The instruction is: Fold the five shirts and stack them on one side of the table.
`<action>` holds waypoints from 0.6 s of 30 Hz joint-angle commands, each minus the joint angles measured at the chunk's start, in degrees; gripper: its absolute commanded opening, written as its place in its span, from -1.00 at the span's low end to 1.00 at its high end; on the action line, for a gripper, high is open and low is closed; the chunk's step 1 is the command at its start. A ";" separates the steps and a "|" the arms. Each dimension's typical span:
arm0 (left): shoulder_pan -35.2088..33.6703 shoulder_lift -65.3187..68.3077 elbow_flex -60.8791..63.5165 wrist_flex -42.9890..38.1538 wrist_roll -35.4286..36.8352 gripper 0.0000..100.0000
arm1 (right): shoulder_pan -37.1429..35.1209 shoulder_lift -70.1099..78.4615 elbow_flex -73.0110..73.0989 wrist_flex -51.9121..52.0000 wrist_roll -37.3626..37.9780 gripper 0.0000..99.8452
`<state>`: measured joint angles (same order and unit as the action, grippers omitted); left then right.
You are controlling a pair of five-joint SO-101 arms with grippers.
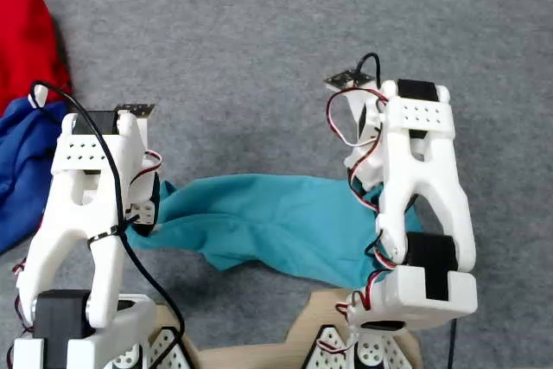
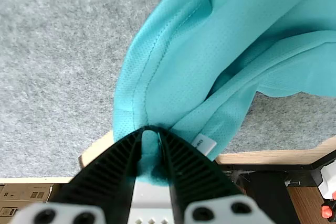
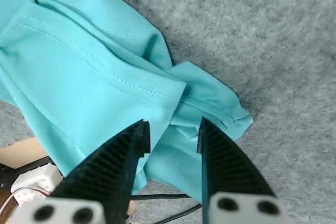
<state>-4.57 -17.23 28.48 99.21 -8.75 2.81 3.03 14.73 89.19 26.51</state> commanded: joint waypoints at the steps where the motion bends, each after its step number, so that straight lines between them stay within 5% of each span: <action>1: 0.53 -1.63 -0.53 0.26 -0.44 -0.96 | -1.01 -0.22 -0.40 -0.97 0.35 -0.67; 18: 0.35 -1.63 -0.53 0.26 -0.35 -0.96 | -3.38 7.43 -0.13 -9.58 2.37 -0.67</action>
<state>-4.57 -17.23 28.48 99.21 -8.75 0.26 9.71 14.99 80.40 28.26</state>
